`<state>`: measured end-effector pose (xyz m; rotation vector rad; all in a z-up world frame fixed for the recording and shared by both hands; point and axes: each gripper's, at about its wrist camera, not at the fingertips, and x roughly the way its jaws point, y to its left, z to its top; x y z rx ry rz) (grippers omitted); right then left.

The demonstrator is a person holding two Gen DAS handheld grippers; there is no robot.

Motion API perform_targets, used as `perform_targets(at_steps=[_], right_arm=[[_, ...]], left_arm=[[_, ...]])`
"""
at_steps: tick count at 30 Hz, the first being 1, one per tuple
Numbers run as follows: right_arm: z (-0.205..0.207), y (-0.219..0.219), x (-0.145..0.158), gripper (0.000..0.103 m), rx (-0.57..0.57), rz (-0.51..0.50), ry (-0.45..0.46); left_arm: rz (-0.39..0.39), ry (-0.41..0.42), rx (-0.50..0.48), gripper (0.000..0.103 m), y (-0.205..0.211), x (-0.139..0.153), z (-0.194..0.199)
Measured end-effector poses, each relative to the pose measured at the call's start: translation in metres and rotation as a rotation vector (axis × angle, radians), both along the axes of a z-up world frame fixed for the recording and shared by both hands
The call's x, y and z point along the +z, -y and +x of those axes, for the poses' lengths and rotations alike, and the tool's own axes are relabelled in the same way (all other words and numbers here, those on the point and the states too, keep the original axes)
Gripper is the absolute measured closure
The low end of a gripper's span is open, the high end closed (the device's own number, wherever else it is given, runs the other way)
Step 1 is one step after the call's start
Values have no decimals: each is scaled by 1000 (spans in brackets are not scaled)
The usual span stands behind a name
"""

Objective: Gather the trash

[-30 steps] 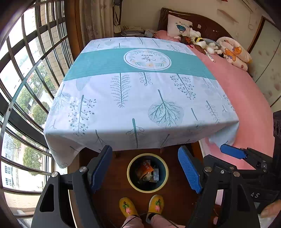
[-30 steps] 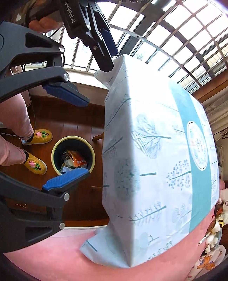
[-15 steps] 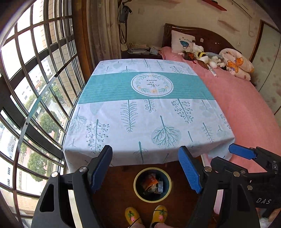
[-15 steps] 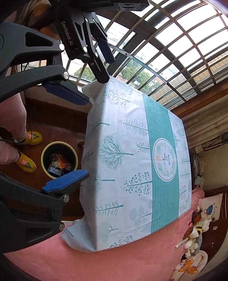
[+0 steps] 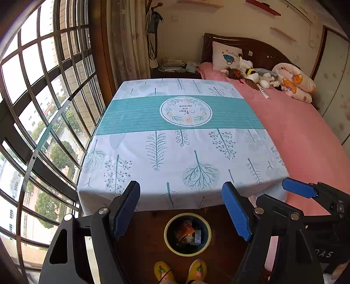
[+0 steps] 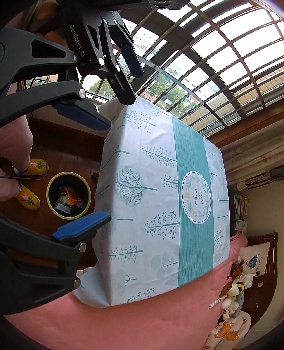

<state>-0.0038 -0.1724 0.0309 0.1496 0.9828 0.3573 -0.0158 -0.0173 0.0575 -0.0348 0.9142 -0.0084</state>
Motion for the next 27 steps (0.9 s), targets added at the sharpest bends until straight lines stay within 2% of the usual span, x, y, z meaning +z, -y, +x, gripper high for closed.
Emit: perform_targets(at_steps=[27], right_arm=[[8,4,-1,29,-10,2,-1]], left_arm=[[12,-6,8,25,5,-1,17]])
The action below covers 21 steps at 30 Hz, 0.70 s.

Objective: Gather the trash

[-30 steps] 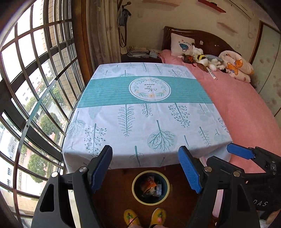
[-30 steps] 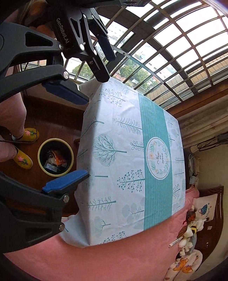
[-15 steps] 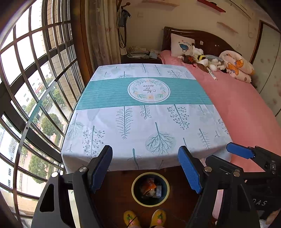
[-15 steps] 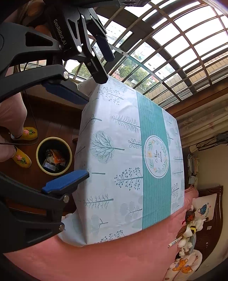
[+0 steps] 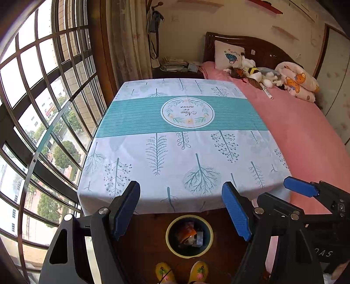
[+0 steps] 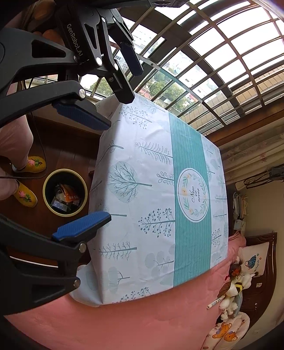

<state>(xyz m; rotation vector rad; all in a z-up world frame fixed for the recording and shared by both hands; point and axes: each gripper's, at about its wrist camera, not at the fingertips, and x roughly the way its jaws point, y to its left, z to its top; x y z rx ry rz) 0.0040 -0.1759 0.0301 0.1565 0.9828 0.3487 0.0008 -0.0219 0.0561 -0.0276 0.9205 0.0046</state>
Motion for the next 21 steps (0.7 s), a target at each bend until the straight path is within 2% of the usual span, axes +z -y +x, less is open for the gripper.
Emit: perform_targets(at_steps=[21], right_arm=[[8,1,-1,29,0,-2,-7]], left_arm=[[4,-3,3,25,-9,-6,4]])
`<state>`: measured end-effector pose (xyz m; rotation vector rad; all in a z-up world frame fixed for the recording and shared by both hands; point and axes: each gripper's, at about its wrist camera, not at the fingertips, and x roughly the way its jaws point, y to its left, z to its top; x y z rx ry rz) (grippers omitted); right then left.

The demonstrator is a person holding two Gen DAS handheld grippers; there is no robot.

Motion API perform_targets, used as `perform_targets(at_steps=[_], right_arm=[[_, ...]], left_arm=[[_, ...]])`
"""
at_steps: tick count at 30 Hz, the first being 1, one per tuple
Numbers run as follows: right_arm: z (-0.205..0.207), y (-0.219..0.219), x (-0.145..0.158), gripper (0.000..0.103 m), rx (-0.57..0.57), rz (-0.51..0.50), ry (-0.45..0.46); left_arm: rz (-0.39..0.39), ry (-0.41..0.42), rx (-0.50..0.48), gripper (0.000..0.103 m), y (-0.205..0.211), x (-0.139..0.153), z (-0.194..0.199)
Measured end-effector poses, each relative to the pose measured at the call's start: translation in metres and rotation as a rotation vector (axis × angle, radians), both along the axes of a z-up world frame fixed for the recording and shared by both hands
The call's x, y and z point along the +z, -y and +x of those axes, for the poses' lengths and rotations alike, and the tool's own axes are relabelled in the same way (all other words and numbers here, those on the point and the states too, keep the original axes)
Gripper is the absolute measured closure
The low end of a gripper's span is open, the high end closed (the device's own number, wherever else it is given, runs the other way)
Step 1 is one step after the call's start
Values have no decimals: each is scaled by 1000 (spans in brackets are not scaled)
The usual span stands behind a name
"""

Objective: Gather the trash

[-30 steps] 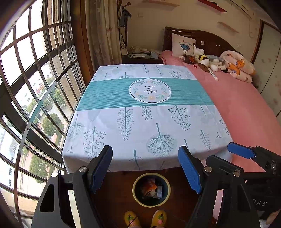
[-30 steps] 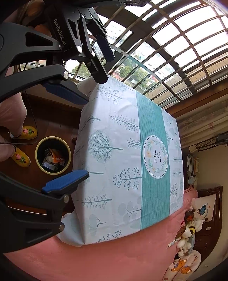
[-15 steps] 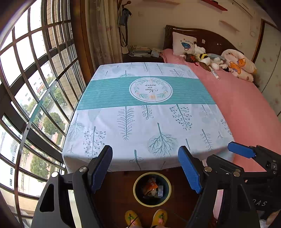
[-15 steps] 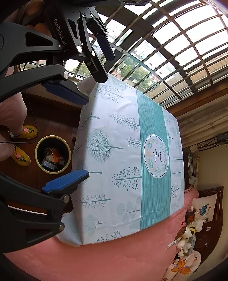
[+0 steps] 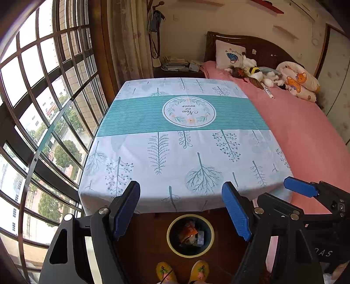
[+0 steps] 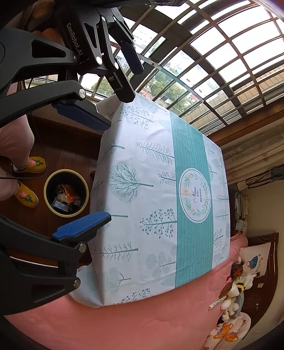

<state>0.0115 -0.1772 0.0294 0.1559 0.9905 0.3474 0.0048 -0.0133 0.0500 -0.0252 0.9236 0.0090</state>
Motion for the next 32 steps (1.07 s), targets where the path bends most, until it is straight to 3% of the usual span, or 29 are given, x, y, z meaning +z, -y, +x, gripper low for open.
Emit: perform_targets(at_steps=[32], right_arm=[[1,0,0,29,0,-1,-2]], left_arm=[[-4,-12,2,25,-2,-5,-6]])
